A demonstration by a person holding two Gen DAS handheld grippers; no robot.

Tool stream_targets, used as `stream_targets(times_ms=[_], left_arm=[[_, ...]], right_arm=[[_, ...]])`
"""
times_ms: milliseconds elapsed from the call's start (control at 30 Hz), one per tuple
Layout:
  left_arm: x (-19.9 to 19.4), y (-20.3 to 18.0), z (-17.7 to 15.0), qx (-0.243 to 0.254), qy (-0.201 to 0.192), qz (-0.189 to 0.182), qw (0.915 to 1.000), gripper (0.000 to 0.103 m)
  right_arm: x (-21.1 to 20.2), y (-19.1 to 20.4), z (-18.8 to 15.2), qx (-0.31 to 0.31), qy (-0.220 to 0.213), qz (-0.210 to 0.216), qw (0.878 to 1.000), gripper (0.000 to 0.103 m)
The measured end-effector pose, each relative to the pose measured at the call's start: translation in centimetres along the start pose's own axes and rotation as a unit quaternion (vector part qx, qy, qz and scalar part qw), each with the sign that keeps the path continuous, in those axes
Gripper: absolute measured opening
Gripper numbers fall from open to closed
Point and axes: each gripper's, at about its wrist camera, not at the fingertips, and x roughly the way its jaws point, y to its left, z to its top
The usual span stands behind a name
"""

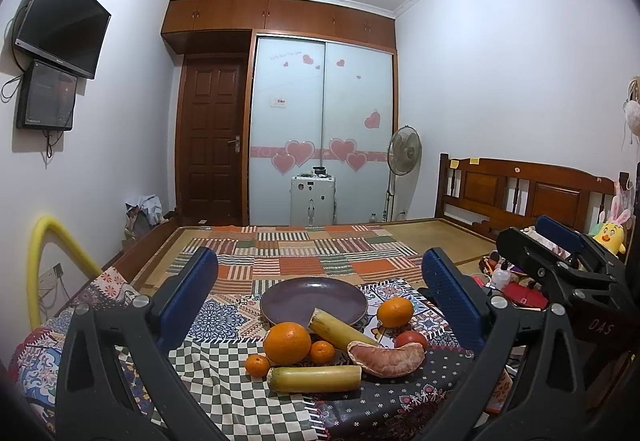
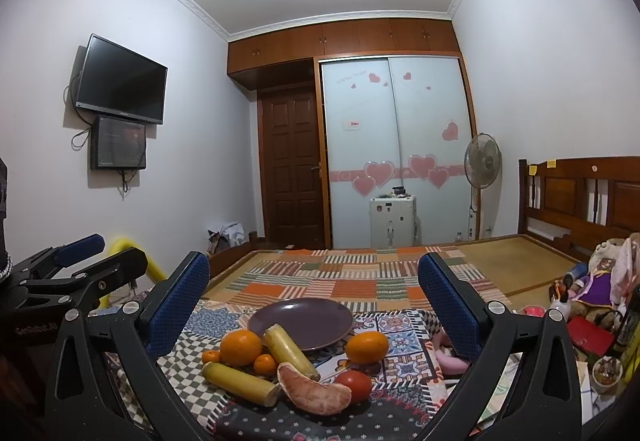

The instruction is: Organize fruits

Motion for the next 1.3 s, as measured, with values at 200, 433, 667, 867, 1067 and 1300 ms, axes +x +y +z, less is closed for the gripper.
stream_targets(times_ms=[200,433,667,867,1067,1300], left_arm=[[0.0,0.1,-0.1,-0.001,-0.001,0.001,1.0,0.103],[-0.1,0.2,-0.1,-0.001,0.0,0.0,1.0,0.103],[0.1,0.2,-0.3,0.0,-0.002,0.003,1.0,0.103],[0.3,0.3,-0.4,-0.001,0.0,0.003,1.0,0.103],[1.5,0.8,-1.3,0.005,0.019,0.006,0.9998,0.103],[4.5,3.1,-3.8,-0.009,0.085,0.013,0.9962,0.088]], right_arm=[[-0.1,0.2,0.0,0.0,-0.002,0.003,1.0,0.103],[0.1,0.2,0.0,0.0,0.0,0.005,1.0,0.103],[0.2,0.1,0.0,0.004,0.002,0.008,1.0,0.103],[0.4,0.0,-0.2,0.004,0.006,0.007,1.0,0.103],[1.5,-0.4,-1.2,0.005,0.035,0.013,0.999,0.103],[4.0,-1.7,-4.5,-0.012,0.105,0.0,0.994,0.103]])
